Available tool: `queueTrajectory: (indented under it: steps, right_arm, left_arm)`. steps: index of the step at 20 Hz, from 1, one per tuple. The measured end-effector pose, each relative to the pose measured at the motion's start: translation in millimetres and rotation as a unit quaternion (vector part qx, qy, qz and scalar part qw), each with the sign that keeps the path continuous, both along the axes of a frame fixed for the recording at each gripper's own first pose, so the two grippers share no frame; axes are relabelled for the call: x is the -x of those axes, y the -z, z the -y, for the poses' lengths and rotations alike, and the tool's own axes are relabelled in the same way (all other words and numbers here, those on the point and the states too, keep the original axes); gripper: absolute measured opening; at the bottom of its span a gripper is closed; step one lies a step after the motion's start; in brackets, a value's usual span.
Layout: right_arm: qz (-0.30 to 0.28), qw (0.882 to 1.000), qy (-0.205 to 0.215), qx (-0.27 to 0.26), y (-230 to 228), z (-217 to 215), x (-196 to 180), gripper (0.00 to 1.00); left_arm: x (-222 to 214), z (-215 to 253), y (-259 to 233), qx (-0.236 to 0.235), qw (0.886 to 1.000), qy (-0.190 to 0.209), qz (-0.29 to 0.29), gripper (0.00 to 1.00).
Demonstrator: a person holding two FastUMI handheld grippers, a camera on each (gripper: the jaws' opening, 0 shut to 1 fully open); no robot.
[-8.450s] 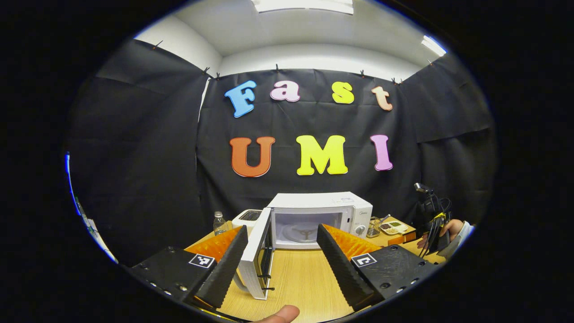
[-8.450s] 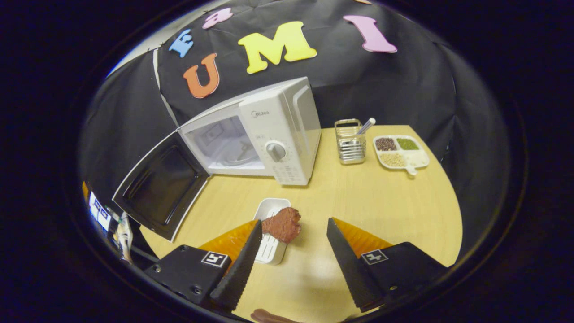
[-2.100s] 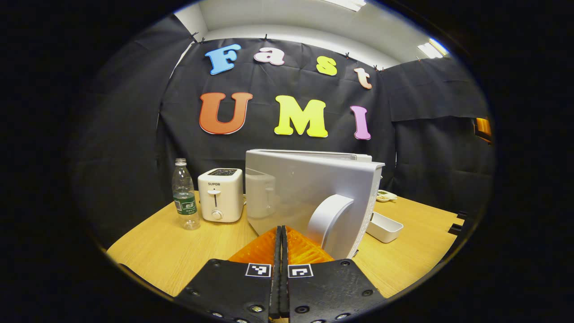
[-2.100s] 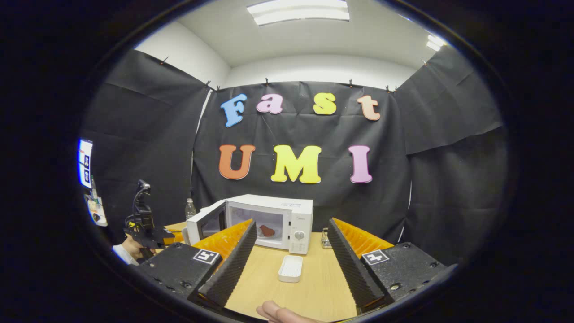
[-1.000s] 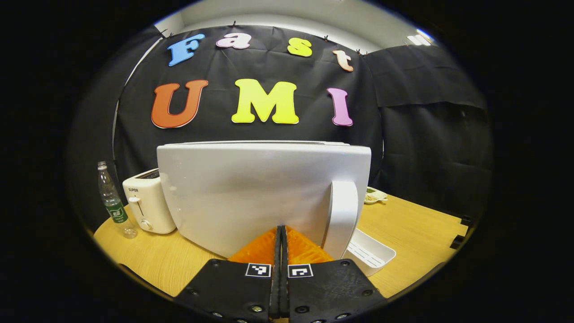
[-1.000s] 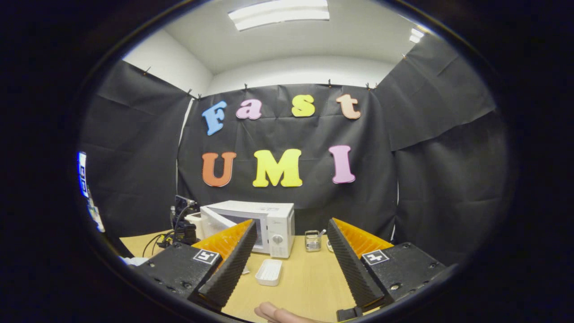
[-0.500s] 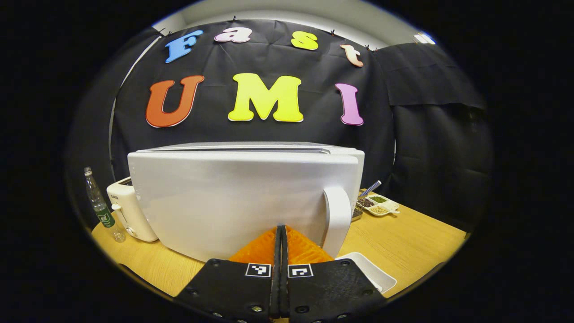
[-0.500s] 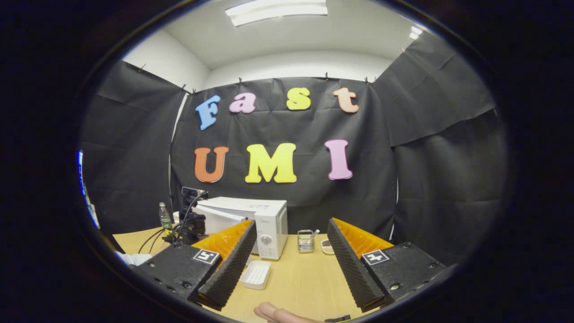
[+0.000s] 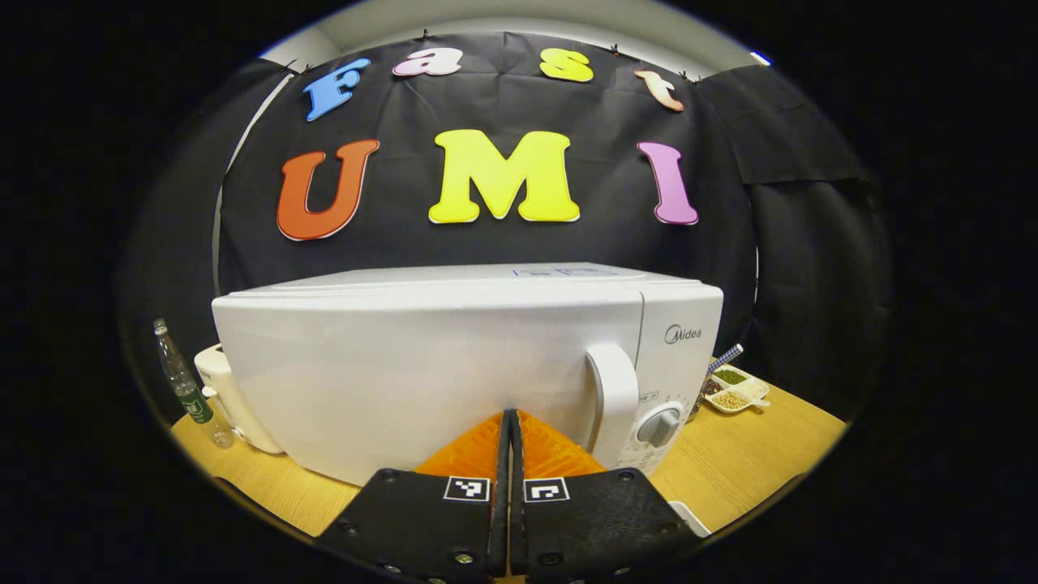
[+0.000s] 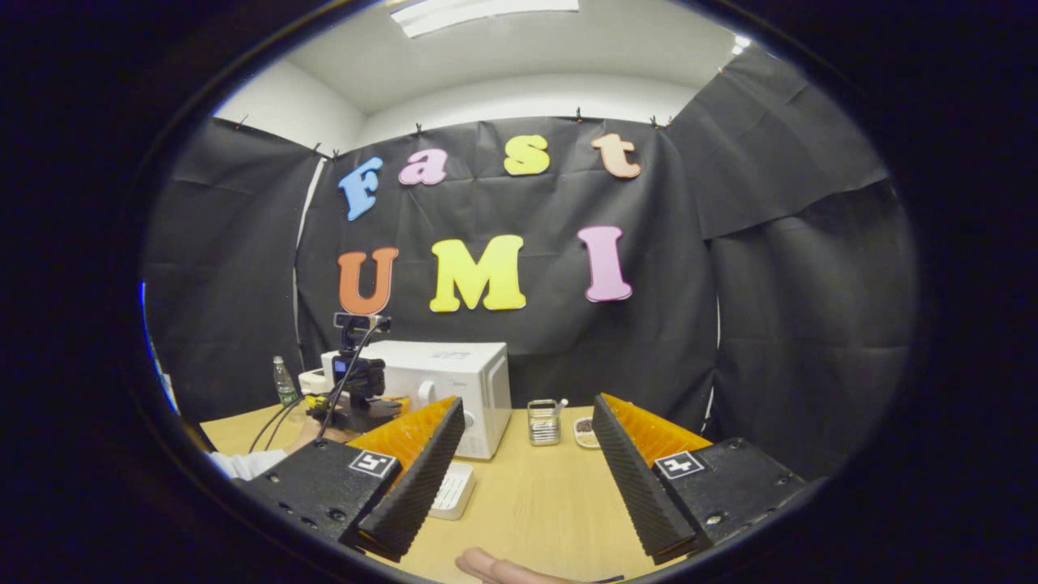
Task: Open the microwave oven with the left hand, put the food in, and close the microwave oven.
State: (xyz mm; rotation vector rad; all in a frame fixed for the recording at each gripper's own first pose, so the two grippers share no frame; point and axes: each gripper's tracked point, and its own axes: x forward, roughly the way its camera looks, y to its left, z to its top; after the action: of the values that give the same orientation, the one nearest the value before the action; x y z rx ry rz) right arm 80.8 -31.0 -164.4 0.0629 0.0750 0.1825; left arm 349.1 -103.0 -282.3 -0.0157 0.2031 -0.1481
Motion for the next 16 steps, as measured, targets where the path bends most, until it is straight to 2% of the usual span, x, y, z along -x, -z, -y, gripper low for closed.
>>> queueTrajectory:
  steps: [1,2,3,4,5,6,8,9,10,15,16]
  right_arm:
    - [-0.001,1.0,0.003,-0.002,1,2,-1,1.0]
    - [-0.001,1.0,0.006,-0.004,2,3,-1,0.95]
    - [-0.002,1.0,0.008,-0.004,3,4,0,0.95]
    - [-0.003,1.0,0.008,-0.003,4,3,1,1.0]
    - [-0.003,1.0,0.008,-0.002,5,2,3,1.0]
    - [-0.003,1.0,0.011,-0.003,4,4,5,0.95]
    - [-0.002,1.0,0.016,-0.004,3,5,10,0.95]
    - [-0.002,1.0,0.019,-0.005,3,6,12,1.0]
    - [-0.002,1.0,0.023,-0.004,2,7,16,0.95]
    - [-0.002,1.0,0.03,0.0,-1,6,29,1.0]
    - [0.0,1.0,0.029,0.002,-3,3,31,0.95]
  left_arm:
    - [-1,0,3,-0.002,1.0,0.001,-0.003,0.01]
    - [0,0,2,0.001,1.0,0.002,-0.003,0.01]
    - [-1,0,1,0.005,1.0,0.004,-0.003,0.01]
    - [-1,1,1,0.01,1.0,0.005,-0.008,0.01]
    - [-1,0,1,0.011,1.0,0.006,-0.011,0.01]
    - [0,0,1,0.011,1.0,0.008,-0.016,0.01]
    - [1,-1,2,0.018,1.0,0.008,-0.023,0.01]
    - [1,-6,4,0.016,0.999,-0.001,-0.031,0.01]
    - [4,-11,7,0.016,0.999,-0.008,-0.043,0.01]
    - [39,-22,-13,0.04,0.998,-0.024,-0.045,0.01]
    - [51,-25,-23,0.045,0.998,-0.025,-0.039,0.27]
